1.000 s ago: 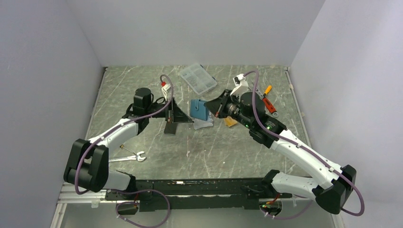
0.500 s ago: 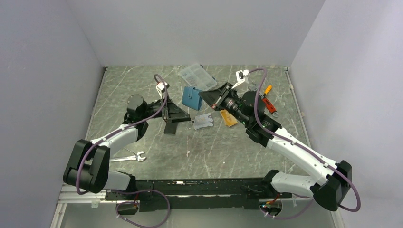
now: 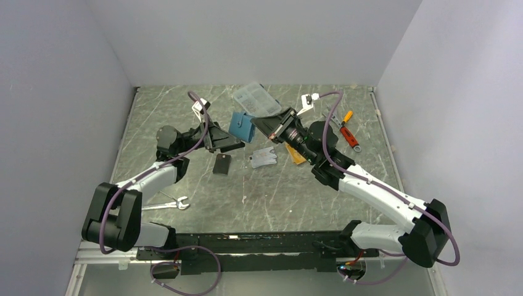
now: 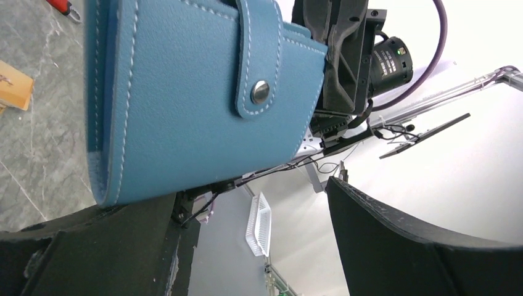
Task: Put the credit cards into the card holder
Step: Pick up the card holder from the center of the board.
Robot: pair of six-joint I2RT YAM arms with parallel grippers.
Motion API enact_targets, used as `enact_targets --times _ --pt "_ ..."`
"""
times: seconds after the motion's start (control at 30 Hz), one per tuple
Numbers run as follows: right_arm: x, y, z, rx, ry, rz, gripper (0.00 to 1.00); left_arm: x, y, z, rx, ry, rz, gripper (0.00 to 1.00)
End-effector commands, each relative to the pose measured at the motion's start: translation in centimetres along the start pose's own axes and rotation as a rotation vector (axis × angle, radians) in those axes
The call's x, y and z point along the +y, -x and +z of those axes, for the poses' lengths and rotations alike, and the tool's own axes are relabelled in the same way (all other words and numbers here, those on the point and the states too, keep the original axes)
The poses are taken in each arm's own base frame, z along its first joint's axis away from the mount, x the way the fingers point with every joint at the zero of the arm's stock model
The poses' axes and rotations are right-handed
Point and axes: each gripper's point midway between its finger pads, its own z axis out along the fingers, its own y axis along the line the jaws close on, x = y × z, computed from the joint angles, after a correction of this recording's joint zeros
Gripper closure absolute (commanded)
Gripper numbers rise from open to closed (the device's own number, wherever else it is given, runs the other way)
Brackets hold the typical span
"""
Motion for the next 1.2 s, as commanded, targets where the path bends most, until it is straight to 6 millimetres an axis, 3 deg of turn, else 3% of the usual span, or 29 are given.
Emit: enact_targets --times 0.0,0.23,0.53,0.77,1.0,1.03,1.17 --pt "2.3 -0.3 0.0 -0.010 0.094 0.047 1.00 -1.7 0.8 -0.3 -0.049 -0.039 0.081 0.01" --pt "1.7 -2.0 -0.3 0.006 0.064 0.056 1.00 -1.8 2.5 -1.6 -0.129 -0.023 0.100 0.04" --pt "-0.5 -4.0 -1.0 -0.002 -0.028 0.030 1.00 -2.4 3.6 -2.6 -0.158 -0.017 0.136 0.47" --pt "-1.6 -5.3 -1.1 0.026 -0.083 -0.012 1.00 -2.5 3.7 -2.6 -0.146 -0.011 0.157 0.64" --pt "-3.8 -4.8 -2.8 0.040 -0.205 -0.123 1.00 -2.2 3.7 -2.5 -0.107 0.015 0.207 1.00" --pt "-3.7 -4.6 -2.9 0.048 -0.218 -0.153 0.92 -2.0 3.7 -2.4 -0.097 0.028 0.208 1.00" --pt "-2.3 -3.1 -3.1 0.089 -0.186 -0.259 0.38 -1.7 3.4 -2.4 -0.073 0.044 0.222 1.00"
